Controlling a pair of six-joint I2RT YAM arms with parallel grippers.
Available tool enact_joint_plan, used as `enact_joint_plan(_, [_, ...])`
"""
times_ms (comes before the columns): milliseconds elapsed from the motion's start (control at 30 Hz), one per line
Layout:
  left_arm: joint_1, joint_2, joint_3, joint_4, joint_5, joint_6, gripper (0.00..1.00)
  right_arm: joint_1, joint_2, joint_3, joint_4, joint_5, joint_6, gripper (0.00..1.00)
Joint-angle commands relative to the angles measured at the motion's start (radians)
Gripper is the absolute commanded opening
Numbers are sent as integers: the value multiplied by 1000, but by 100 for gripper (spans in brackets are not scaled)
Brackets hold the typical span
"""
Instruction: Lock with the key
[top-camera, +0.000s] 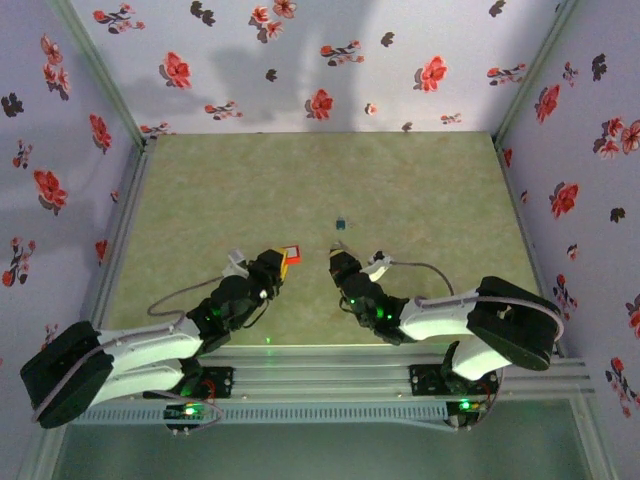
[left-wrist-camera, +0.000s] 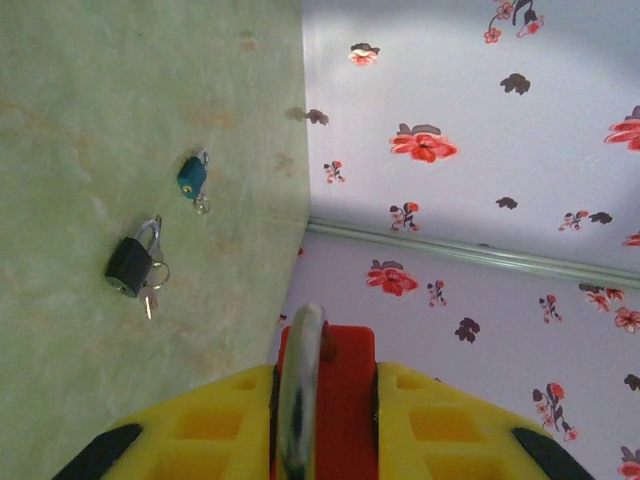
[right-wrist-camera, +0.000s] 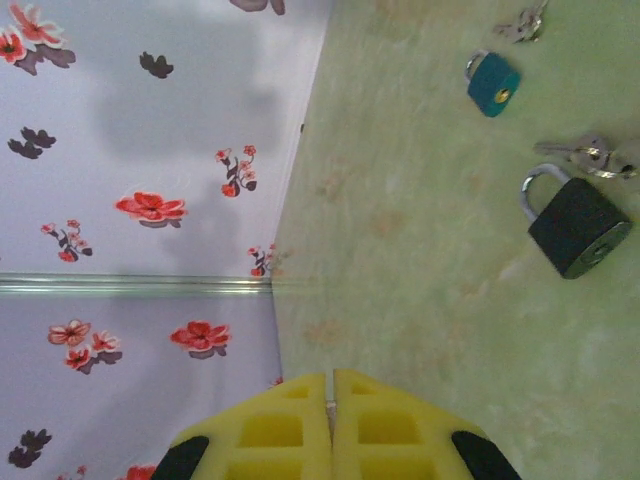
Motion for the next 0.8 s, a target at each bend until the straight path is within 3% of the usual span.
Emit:
enact_joint_plan(0, [4,-25,7,-21,-45,36,0,-7,-44,-21,-27,77,5,0])
enact_joint_plan(233, [4,-49,9,-70,-46,71,0,-44,-148,-37,-125,58,-29,0])
enact_joint_plan(467, [7,-133,48,-264,-34,167,0,-109,-280,-32,-264,-57,-158,0])
enact_joint_plan(633, [51,-196,44,-401,66,232,0,-116,-429,32,-532,-56,-307,0])
enact_joint_plan(767, [122,-213,43,-473,223,292,0,-129,-517,42,-593,-106,-455,0])
